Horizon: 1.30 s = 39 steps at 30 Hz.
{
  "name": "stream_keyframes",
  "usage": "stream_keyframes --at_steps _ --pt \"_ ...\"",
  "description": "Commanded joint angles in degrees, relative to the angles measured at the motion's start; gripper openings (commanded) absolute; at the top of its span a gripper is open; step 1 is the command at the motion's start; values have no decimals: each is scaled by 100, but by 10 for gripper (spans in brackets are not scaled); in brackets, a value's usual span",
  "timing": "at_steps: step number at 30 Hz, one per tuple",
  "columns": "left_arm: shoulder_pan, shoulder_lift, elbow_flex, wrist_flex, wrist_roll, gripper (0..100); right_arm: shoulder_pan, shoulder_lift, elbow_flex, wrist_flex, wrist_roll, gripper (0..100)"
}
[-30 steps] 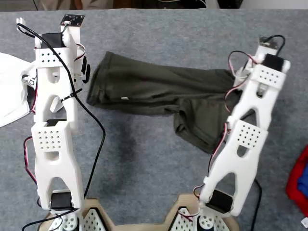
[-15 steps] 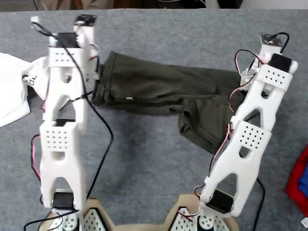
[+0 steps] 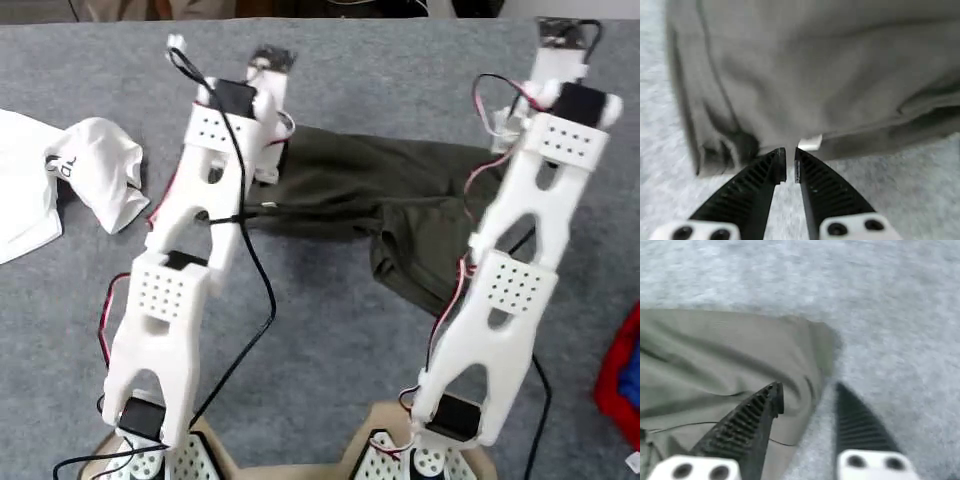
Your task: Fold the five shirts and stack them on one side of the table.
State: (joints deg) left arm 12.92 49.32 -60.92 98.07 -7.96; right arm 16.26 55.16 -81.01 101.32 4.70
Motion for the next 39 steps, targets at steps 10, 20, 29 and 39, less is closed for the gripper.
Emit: stream_keyframes --at_steps 10,20,29,39 --pt "-633 901 44 -545 0 46 -532 1174 -180 -993 79 33" --pt "-1213 1226 0 -53 -659 46 -505 1385 -127 -1178 457 33" --pt "-1204 1200 62 273 -967 46 -488 1719 -189 -1134 870 33" --pt "-1477 1191 62 281 -1732 47 -163 1727 -189 -1108 1196 33"
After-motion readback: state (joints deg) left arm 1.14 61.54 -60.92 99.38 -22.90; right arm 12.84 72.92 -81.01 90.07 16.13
